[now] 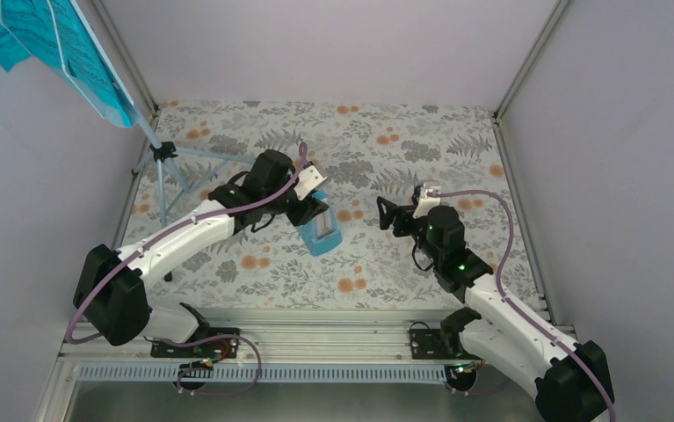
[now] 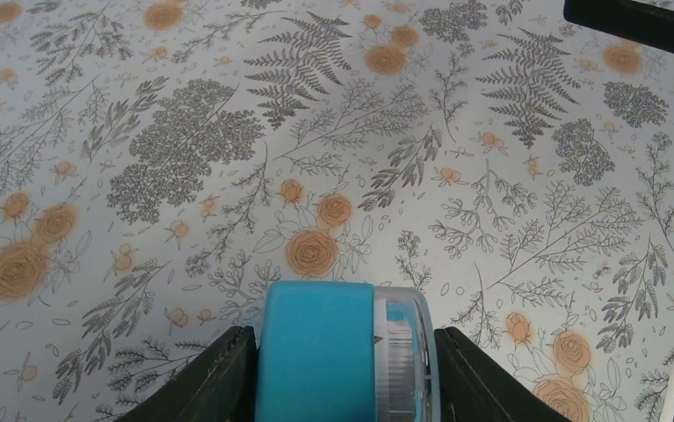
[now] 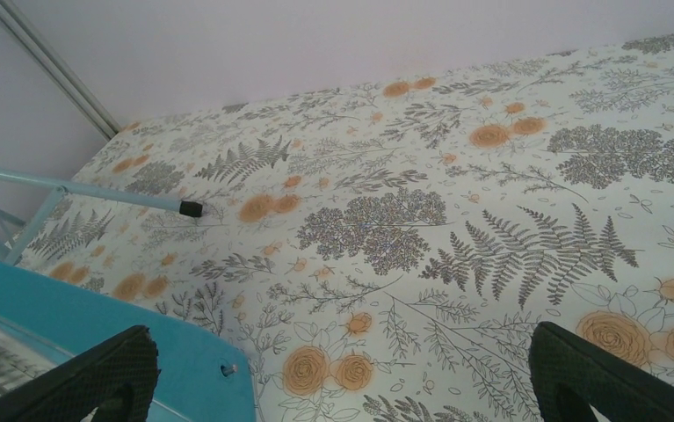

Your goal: Pack up the instrument practice props

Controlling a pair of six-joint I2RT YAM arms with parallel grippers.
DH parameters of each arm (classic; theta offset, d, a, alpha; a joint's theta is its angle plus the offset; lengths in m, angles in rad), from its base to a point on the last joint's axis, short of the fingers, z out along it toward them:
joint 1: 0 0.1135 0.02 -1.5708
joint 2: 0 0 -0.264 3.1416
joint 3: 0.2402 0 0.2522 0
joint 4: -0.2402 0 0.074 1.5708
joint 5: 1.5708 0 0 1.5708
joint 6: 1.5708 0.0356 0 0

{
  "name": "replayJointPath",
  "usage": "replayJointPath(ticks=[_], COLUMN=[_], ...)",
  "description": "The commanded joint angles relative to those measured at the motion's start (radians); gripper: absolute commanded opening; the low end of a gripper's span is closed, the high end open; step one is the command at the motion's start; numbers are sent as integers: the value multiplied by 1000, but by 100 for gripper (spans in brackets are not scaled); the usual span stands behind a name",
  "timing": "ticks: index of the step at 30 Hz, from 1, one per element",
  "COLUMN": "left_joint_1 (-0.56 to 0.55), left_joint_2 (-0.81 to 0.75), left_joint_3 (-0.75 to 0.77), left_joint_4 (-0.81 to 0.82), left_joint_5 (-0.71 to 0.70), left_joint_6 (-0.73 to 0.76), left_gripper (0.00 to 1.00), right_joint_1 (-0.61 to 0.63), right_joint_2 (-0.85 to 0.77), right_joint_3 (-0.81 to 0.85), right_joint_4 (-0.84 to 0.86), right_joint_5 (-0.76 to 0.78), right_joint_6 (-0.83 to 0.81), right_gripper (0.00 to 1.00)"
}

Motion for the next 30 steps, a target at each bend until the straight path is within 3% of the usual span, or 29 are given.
replayJointPath(ticks=[1, 8, 24, 26, 27, 30], left_joint_1=[0, -2, -50, -72, -84, -125], left_joint_2=[10, -3, 45, 63, 72, 104], left_joint_3=[15, 9, 21, 29, 37, 64], left_joint_4=[2, 27, 238, 231, 225, 179], left_joint_5=[-5, -88, -447, -478, -495, -544], left_joint_6=[-2, -53, -512, -533, -536, -521], left_gripper=[35, 35, 35, 38, 45, 59], right_joint_1=[-9, -9, -9, -5, 5, 84], right_joint_2=[-14, -25, -1, 18, 35, 66], right_joint_3=[-12, -14, -83, -97, -96, -103], right_joint_4=[7, 6, 104, 125, 124, 134], right_joint_5=[3, 2, -148, -212, -216, -131], right_joint_6=[19, 17, -19, -17, -16, -20], right_gripper=[100, 100, 100, 100, 98, 98])
